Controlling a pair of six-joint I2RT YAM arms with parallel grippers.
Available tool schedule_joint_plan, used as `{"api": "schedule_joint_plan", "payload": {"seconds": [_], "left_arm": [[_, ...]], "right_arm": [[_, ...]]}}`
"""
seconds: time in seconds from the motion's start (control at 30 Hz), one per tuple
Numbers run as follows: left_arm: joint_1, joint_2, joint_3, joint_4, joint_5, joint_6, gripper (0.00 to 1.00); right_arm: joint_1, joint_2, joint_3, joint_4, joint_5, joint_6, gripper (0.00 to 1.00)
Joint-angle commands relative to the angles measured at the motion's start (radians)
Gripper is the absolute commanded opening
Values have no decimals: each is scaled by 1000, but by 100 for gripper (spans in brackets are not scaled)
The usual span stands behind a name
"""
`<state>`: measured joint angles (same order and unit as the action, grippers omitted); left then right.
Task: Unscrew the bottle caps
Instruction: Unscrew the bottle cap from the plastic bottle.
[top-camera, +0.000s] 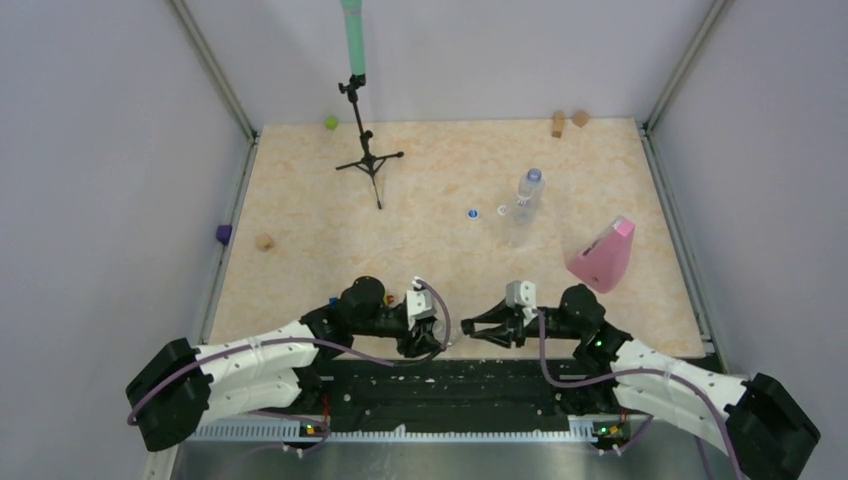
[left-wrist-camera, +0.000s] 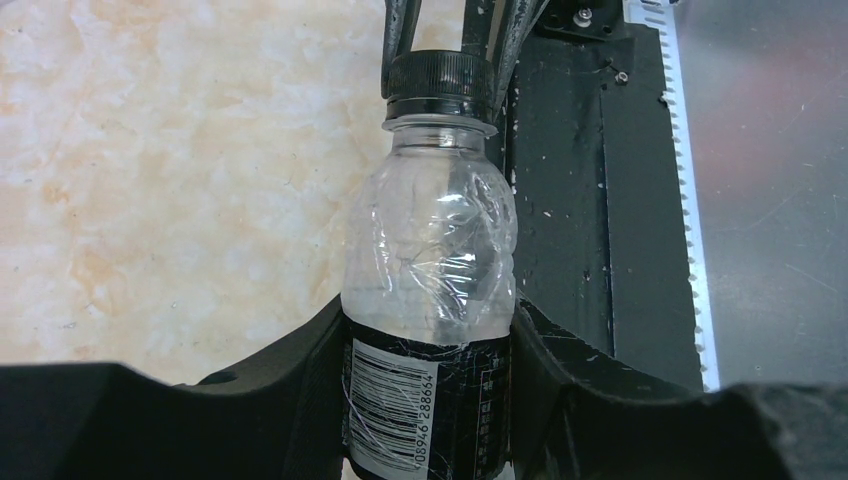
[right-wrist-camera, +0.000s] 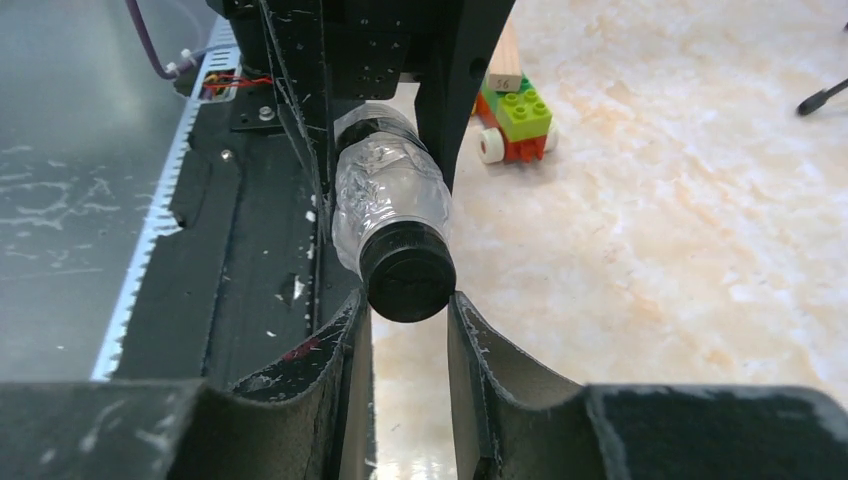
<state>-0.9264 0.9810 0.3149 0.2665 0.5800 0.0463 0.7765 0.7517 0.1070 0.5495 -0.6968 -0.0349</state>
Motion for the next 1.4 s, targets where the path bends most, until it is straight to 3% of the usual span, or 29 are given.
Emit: {"api": "schedule_joint_plan", "payload": {"seconds": [0.0, 0.1, 0.27, 0.4, 0.5, 0.6, 0.7, 1.0, 1.37], "left_arm": [[-3, 0, 34, 56, 69, 35, 0], [-3, -25, 9, 64, 41, 61, 0], [-3, -63, 7, -19, -29, 107, 0], [-3, -85, 7, -53, -70, 119, 0], [-3, -84, 10, -60, -82, 121, 0], [-3, -70, 19, -65, -77, 120, 0], [-3, -66, 22, -67, -87, 113, 0], [-5, -126, -11, -62, -162, 120, 0], [-5, -101, -19, -51, -189, 123, 0]], "right_arm": [[3, -32, 2, 71, 40, -178, 0], [3, -40, 3, 82, 121, -81, 1], [3, -66, 38, 28, 313, 291, 43], [3, -73, 123, -159, 384, 513, 51], [3, -42, 195, -262, 355, 627, 54], [3, 15, 231, -252, 258, 684, 57], [3, 73, 270, -294, 286, 738, 57], [2, 200, 305, -314, 237, 769, 52], [3, 224, 314, -289, 170, 783, 44]]}}
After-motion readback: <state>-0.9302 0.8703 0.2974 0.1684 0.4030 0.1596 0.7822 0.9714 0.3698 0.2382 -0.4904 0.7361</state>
